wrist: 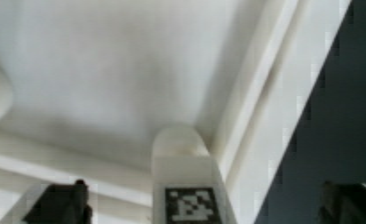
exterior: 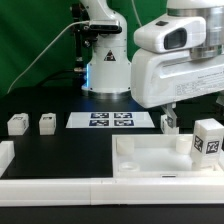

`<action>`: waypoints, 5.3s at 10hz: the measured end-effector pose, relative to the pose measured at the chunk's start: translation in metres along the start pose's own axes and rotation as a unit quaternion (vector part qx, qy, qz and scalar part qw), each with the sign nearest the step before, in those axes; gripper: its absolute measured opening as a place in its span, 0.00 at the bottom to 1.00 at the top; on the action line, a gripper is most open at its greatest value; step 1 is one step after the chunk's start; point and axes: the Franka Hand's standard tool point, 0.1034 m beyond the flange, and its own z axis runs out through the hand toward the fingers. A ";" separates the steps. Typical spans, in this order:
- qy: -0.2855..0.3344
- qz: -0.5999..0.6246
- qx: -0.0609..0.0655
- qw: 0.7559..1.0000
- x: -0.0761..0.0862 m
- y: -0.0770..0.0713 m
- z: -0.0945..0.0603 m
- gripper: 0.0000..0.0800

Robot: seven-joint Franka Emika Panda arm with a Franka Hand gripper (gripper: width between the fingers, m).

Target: Assemble one leg

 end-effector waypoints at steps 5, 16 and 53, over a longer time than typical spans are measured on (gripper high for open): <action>-0.030 -0.005 0.004 1.000 0.000 0.001 0.002 0.81; -0.011 -0.009 0.003 1.000 0.027 0.002 0.008 0.53; -0.011 0.334 -0.007 0.942 0.027 -0.007 0.017 0.81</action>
Offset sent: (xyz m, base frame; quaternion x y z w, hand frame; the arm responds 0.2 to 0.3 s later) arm 0.0000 0.0000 0.0000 0.0000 0.0000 0.0000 1.0000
